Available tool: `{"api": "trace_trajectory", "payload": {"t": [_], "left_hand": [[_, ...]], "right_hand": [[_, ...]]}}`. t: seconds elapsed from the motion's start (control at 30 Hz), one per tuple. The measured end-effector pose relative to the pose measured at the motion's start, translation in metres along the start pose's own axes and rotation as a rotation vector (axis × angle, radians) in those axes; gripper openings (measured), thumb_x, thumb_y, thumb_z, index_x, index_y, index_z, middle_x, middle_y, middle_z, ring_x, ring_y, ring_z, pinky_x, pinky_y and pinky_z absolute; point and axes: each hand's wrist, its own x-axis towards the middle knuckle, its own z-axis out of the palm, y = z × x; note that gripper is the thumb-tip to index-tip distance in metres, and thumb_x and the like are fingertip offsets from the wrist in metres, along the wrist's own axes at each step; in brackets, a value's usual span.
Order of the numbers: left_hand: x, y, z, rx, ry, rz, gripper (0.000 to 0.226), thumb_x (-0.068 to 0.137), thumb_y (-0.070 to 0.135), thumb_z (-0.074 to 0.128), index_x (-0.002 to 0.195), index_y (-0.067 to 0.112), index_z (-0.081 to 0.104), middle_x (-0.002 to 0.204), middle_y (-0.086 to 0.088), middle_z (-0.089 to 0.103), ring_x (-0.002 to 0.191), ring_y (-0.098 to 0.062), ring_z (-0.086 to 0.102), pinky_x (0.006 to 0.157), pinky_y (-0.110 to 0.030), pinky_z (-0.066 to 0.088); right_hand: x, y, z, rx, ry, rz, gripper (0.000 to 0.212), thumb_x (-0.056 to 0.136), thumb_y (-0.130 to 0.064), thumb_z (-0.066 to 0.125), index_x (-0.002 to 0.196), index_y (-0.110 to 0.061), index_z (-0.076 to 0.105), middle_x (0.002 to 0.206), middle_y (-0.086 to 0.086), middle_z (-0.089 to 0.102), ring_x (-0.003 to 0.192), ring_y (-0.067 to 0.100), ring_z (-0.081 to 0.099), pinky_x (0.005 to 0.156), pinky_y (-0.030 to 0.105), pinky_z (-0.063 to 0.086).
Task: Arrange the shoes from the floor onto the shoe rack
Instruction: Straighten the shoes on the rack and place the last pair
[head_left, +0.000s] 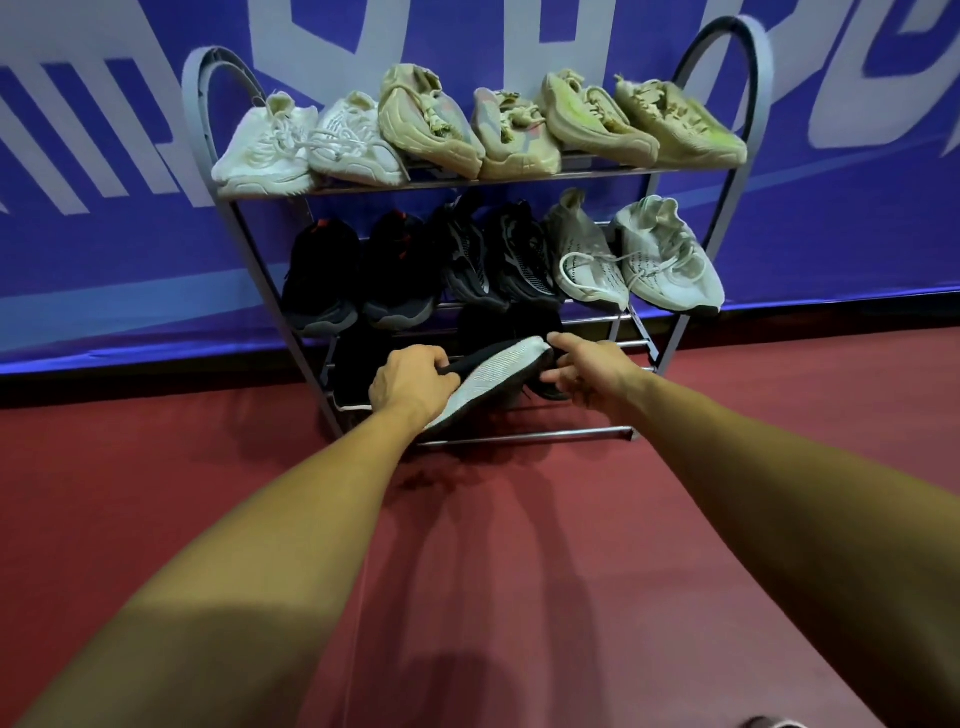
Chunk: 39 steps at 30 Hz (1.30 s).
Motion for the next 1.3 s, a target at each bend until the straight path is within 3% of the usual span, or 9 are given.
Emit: {"api": "trace_trajectory", "payload": {"t": [0.17,0.33,0.47,0.63,0.83,0.93,1.03,1.13,1.3], "left_hand": [[0.006,0.0,0.006,-0.211,-0.063,-0.013,0.018,0.083,0.032,0.074,0.076,0.016,0.067,0.076,0.001,0.066,0.075,-0.021,0.062,0.066,-0.033,0.049],[0.008,0.008,0.01,-0.539,-0.156,-0.072,0.016,0.078,0.028,0.08,0.076,0.013,0.075,0.073,0.003,0.068,0.067,-0.013,0.058,0.063,-0.026,0.046],[0.009,0.013,0.01,-0.697,-0.225,-0.101,0.023,0.08,0.029,0.078,0.084,0.006,0.075,0.075,-0.003,0.067,0.066,-0.013,0.054,0.056,-0.024,0.042],[0.014,0.01,0.008,-0.779,-0.352,-0.097,0.014,0.087,0.03,0.073,0.093,0.019,0.078,0.086,0.002,0.076,0.071,-0.01,0.064,0.056,-0.02,0.041],[0.026,-0.016,0.009,-0.479,-0.341,-0.175,0.019,0.088,0.036,0.071,0.086,0.017,0.068,0.08,-0.002,0.067,0.062,-0.013,0.055,0.046,-0.019,0.03],[0.021,-0.032,0.008,-0.472,-0.544,-0.339,0.023,0.086,0.04,0.071,0.088,0.017,0.065,0.076,0.001,0.065,0.058,-0.012,0.053,0.048,-0.022,0.029],[0.019,-0.034,0.002,-0.605,-0.691,-0.382,0.004,0.086,0.015,0.067,0.083,0.017,0.065,0.063,0.004,0.063,0.05,-0.008,0.054,0.047,-0.021,0.028],[0.027,-0.041,0.0,-0.709,-0.597,-0.437,0.014,0.081,0.0,0.062,0.084,0.013,0.064,0.078,-0.002,0.066,0.058,-0.009,0.058,0.049,-0.02,0.036],[0.034,-0.049,-0.006,-0.883,-0.452,-0.472,0.021,0.081,-0.006,0.061,0.096,0.009,0.064,0.086,-0.007,0.064,0.065,-0.012,0.059,0.046,-0.016,0.044]], "right_hand": [[-0.009,0.011,0.02,-0.218,-0.182,0.063,0.029,0.091,-0.031,0.07,0.106,-0.006,0.064,0.081,0.011,0.066,0.037,0.007,0.052,0.042,0.016,0.039],[-0.014,0.016,0.042,-0.382,-0.412,0.118,0.035,0.084,-0.035,0.078,0.109,-0.012,0.07,0.093,0.005,0.071,0.059,0.012,0.06,0.05,0.019,0.039],[-0.011,0.014,0.05,-0.386,-0.391,0.006,0.026,0.081,-0.035,0.081,0.075,-0.017,0.063,0.067,0.001,0.061,0.05,0.01,0.054,0.048,0.022,0.036],[-0.007,0.014,0.05,-0.314,-0.296,-0.043,0.02,0.087,-0.009,0.067,0.071,-0.016,0.058,0.062,-0.003,0.056,0.036,0.002,0.049,0.038,0.015,0.036],[0.003,0.011,0.043,-0.183,-0.291,0.001,0.01,0.078,-0.008,0.069,0.078,-0.013,0.06,0.071,0.007,0.054,0.058,0.015,0.047,0.056,0.028,0.034],[0.01,0.011,0.042,-0.071,-0.302,0.025,0.018,0.084,-0.002,0.064,0.072,-0.013,0.057,0.058,-0.001,0.055,0.057,0.013,0.05,0.061,0.026,0.042],[0.011,0.009,0.043,0.021,-0.326,0.04,0.017,0.088,0.003,0.061,0.076,-0.009,0.061,0.052,-0.003,0.06,0.057,0.013,0.06,0.063,0.027,0.054],[0.013,0.007,0.048,0.042,-0.335,0.018,0.017,0.087,0.007,0.062,0.078,-0.007,0.065,0.06,-0.001,0.067,0.055,0.009,0.065,0.056,0.021,0.054],[0.023,0.002,0.066,0.17,-0.31,0.036,0.021,0.078,0.002,0.072,0.099,0.004,0.072,0.087,0.016,0.073,0.083,0.028,0.068,0.092,0.041,0.052]]}}
